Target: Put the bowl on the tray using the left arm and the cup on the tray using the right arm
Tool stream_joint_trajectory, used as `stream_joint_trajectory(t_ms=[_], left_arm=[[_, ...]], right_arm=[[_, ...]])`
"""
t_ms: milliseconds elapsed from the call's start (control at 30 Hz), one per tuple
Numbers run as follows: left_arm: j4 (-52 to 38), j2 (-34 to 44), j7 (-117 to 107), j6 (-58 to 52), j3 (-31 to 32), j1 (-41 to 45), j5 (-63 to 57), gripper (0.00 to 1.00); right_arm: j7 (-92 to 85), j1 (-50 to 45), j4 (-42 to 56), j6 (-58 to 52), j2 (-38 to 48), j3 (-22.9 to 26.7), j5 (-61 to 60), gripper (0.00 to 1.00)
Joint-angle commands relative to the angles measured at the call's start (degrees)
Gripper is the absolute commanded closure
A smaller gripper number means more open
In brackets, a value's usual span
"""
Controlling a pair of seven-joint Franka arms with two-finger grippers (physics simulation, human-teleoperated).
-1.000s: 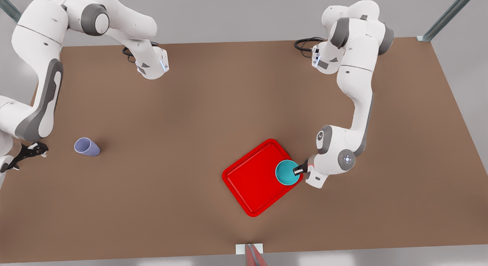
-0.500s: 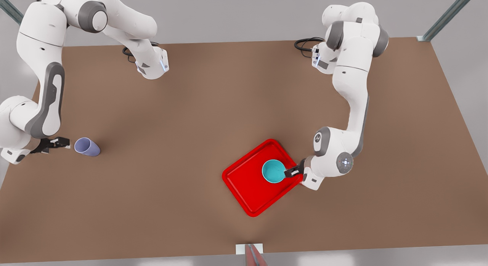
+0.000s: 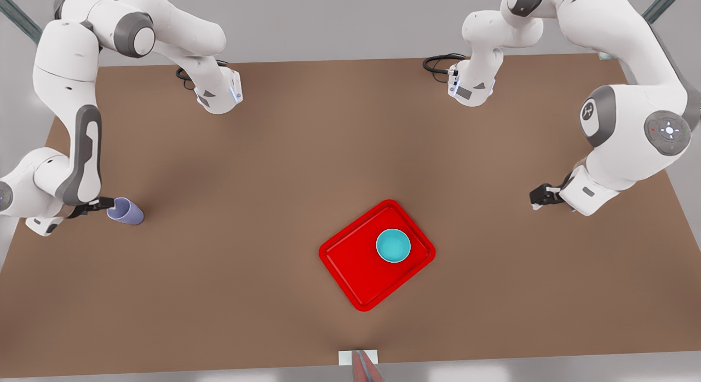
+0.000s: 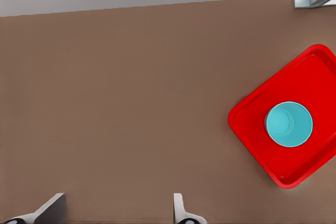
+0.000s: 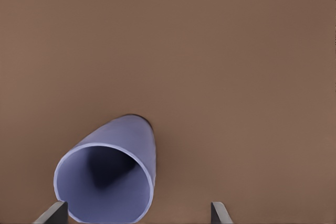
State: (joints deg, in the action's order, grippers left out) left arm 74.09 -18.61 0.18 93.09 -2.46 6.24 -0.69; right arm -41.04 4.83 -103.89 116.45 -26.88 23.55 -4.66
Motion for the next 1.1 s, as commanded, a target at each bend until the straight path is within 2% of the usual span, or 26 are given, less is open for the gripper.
stream_joint_trajectory(t_ms=[0, 833, 900, 933, 967, 1000, 1033, 1067], left_arm=[[0.08, -0.11, 0.08, -0.02, 0.0, 0.0, -3.36, 0.0], [0.35, -2.13, 0.26, -2.13, -0.44, -0.09, -3.18, 0.0], [0.35, -2.13, 0.26, -2.13, -0.44, -0.09, -3.18, 0.0], [0.35, -2.04, 0.17, -2.13, -0.44, -0.08, -3.18, 0.0], [0.35, -2.13, 0.08, -2.13, -0.44, -0.08, -3.18, 0.0], [0.35, -2.13, -0.01, -2.13, -0.44, -0.08, -3.18, 0.0], [0.35, -2.13, 0.08, -2.13, -0.44, -0.08, -3.18, 0.0], [0.35, -2.13, 0.26, -2.13, -0.44, -0.08, -3.18, 0.0]], right_arm=[[0.0, 0.09, 0.0, 0.01, -0.02, 0.0, 0.09, 0.0], [-0.09, 0.17, -0.17, 3.61, -6.61, 0.0, 0.09, 0.0], [-0.18, 0.17, -0.09, 3.7, -7.13, 0.0, 0.09, 0.08], [-0.09, 0.09, 0.0, 3.7, -7.22, 0.0, 0.09, 0.17], [-0.18, 0.09, 0.0, 3.7, -7.31, -0.08, 0.09, 0.2], [-0.09, 0.09, 0.0, 3.7, -7.49, -0.08, 0.09, 0.28], [-0.09, 0.09, 0.09, 3.7, -7.49, -0.08, 0.09, 0.3], [-0.18, 0.09, 0.0, 3.52, -7.49, -0.08, 0.09, 0.37]])
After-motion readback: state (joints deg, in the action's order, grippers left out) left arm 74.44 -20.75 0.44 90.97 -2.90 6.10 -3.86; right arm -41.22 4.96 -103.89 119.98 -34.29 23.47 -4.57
